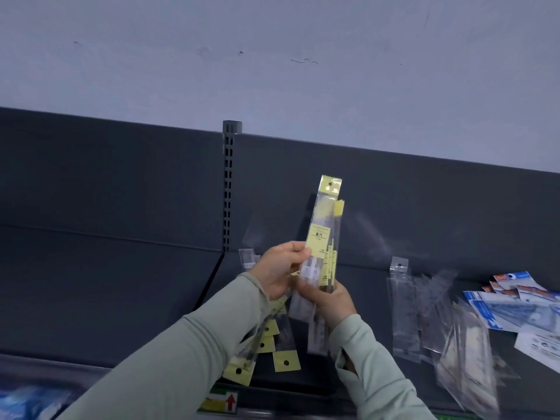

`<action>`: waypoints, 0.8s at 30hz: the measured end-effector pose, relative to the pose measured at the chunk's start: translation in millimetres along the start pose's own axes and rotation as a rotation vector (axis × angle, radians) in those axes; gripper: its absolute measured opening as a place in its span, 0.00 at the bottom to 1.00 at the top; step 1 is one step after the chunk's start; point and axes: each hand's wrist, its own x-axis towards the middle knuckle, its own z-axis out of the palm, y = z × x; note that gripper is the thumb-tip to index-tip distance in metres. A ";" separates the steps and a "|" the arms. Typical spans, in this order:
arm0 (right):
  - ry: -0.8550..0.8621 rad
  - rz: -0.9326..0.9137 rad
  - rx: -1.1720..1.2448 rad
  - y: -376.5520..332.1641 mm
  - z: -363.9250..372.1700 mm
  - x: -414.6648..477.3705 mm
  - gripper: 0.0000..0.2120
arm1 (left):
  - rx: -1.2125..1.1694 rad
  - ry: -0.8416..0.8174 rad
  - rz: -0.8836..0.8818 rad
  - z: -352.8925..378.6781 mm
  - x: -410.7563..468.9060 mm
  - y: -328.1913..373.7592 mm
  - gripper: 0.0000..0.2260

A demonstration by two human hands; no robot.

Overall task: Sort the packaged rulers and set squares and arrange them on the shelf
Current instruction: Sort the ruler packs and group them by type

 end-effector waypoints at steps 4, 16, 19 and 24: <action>0.037 0.094 0.068 5.4 1.0 3.9 0.05 | 0.609 0.304 0.108 -27.6 9.6 -5.6 0.08; 0.046 0.172 0.085 16.7 -2.4 12.4 0.09 | 1.327 0.164 -0.155 -53.1 8.9 -7.8 0.11; 0.051 0.167 0.045 13.7 -0.3 10.3 0.13 | 0.742 0.216 -0.072 -52.7 14.6 -0.5 0.11; -0.034 0.179 0.034 13.5 5.6 11.9 0.25 | 0.143 0.119 -0.086 -26.7 11.5 8.6 0.08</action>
